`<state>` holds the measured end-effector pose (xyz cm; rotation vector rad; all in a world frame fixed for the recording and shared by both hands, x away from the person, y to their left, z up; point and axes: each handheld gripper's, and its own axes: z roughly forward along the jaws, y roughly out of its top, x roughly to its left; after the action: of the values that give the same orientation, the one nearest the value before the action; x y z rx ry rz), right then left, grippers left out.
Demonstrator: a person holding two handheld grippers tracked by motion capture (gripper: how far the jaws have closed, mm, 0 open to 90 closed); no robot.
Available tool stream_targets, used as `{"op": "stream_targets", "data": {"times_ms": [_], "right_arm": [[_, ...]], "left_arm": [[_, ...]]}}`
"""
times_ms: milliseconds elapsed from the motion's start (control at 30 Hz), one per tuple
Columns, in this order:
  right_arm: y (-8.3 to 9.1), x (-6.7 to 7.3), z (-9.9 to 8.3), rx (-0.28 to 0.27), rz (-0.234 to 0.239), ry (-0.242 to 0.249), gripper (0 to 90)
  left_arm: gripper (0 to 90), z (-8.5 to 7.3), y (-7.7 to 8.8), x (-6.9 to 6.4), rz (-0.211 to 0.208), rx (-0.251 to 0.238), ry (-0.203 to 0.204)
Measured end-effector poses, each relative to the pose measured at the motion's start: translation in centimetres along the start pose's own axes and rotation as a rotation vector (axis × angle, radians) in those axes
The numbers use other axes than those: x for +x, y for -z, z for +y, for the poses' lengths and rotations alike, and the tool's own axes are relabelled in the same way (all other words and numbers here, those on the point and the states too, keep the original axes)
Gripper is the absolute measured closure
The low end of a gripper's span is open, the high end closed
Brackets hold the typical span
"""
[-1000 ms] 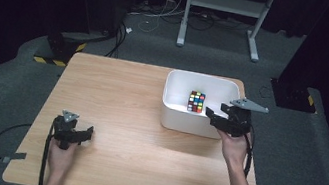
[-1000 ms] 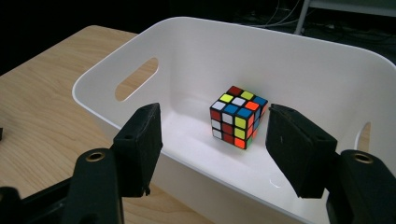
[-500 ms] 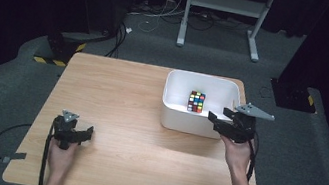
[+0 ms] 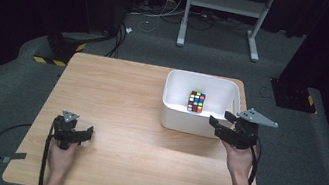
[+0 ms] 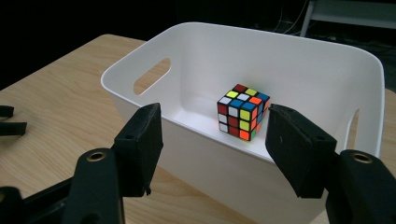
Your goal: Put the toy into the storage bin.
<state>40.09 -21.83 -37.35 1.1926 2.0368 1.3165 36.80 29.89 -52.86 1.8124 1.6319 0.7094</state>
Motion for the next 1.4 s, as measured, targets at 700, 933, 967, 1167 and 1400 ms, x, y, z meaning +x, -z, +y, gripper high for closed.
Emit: {"op": "stream_targets", "data": {"times_ms": [700,933,967,1167,1400], "right_arm": [[1.0,0.4,-2.0,0.000,0.025,-0.019,36.6],[1.2,0.7,-2.7,0.002,0.035,-0.027,36.5],[1.3,0.7,-2.8,0.002,0.036,-0.029,36.5],[1.3,1.1,-3.4,0.009,0.041,-0.023,36.5],[1.3,1.3,-3.9,0.006,0.044,-0.029,36.5]], "left_arm": [[14.9,0.0,0.0,0.0,0.000,0.001,-0.001],[14.9,0.0,0.0,0.0,0.000,0.000,0.000],[14.9,0.0,0.0,0.0,0.000,0.000,0.000],[14.9,0.0,0.0,0.0,0.001,0.004,-0.002],[14.9,0.0,0.0,0.0,0.001,0.004,-0.002]]}}
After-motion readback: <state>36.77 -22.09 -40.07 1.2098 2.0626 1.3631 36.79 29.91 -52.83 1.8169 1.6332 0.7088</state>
